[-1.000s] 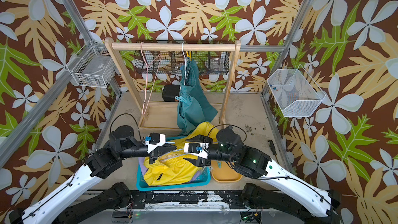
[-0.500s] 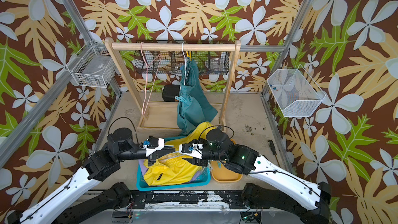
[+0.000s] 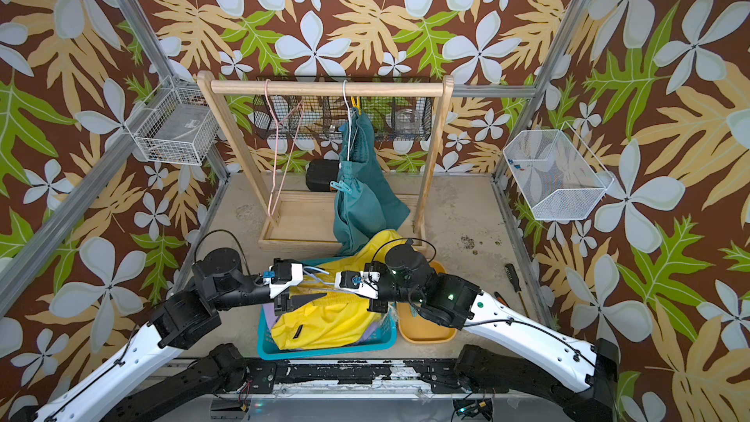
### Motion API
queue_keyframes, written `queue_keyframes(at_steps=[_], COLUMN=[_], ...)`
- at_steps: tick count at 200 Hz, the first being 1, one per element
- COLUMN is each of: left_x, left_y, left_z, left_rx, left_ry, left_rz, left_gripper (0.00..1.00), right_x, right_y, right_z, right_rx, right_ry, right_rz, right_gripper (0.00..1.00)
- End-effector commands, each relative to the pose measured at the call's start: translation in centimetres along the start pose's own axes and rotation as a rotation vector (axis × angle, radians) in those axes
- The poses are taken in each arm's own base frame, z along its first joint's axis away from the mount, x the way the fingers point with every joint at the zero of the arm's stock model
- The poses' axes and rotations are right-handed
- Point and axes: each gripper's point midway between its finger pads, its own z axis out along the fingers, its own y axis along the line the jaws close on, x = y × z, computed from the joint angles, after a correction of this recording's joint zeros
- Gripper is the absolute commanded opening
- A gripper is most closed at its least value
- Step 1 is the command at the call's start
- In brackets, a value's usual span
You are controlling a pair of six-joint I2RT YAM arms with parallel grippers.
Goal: Remove the clothespins securing shorts to the hanger
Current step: Remove the shorts from the hanger.
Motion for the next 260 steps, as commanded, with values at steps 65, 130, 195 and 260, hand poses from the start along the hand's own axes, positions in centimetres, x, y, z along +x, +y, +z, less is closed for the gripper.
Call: queue_keyframes(at_steps=[65,130,195,260], left_x=[7.3,10.3,10.7,9.6], left_y=[4.4,5.6,7.1,8.1], left_z=[-3.2,-1.9,-3.1,-4.7], left_rx=[-0.411,-0.45,-0.575,-0.668], left_ry=[0.214,0.359,0.351,0.29], left_rz=[-0.255,-0.357,-0.377,-0.379], left_gripper=[1.0,0.87,0.7,0.68], right_x=[-1.5,-5.8,-4.2,-6.1], right_y=[-0.1,0.3,-0.7,-2.3], right_z=[-1.5,-6.1,-10.5,-18.2], right_rx=[0.019,0.007,0.142,0.349], right_ry=[-0.053,-0.191,-0.086,-0.198], right_rz=[0.026,0.068,0.182,0.188], right_gripper=[0.0,0.0,0.0,0.0])
